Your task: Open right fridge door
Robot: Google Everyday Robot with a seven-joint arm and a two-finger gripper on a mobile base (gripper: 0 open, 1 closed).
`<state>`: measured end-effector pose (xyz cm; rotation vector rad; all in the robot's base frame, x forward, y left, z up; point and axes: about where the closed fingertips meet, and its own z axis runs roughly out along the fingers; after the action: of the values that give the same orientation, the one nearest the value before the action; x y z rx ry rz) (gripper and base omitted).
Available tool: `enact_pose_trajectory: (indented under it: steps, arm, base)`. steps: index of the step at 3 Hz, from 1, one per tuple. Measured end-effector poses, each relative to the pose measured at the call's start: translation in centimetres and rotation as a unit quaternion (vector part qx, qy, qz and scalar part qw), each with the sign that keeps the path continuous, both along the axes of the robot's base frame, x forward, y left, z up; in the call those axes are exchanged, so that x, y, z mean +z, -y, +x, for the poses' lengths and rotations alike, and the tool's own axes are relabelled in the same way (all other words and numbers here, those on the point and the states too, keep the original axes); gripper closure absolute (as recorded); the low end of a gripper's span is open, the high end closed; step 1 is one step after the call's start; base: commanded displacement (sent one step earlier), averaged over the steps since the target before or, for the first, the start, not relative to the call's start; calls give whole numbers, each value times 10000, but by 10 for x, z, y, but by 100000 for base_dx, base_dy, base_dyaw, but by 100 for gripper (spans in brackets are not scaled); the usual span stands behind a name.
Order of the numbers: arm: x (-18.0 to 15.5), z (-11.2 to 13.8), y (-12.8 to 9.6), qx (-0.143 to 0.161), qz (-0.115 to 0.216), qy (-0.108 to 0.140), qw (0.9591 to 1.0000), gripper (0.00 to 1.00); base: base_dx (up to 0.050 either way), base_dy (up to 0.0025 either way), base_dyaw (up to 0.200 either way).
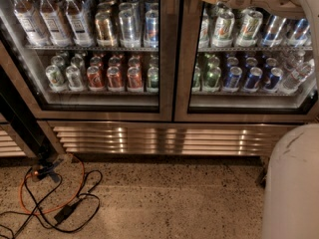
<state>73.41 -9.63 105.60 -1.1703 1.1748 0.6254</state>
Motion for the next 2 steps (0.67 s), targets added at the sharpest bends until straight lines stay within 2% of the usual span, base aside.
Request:
enact_pose_trajectory:
  steps: [1, 2]
  arm:
    - [0, 0, 0, 0, 0, 0, 10000, 81]
    - [0, 2, 3, 0, 1, 0, 10000, 58]
  base:
    - [0, 0, 0]
    - [0, 0, 0]
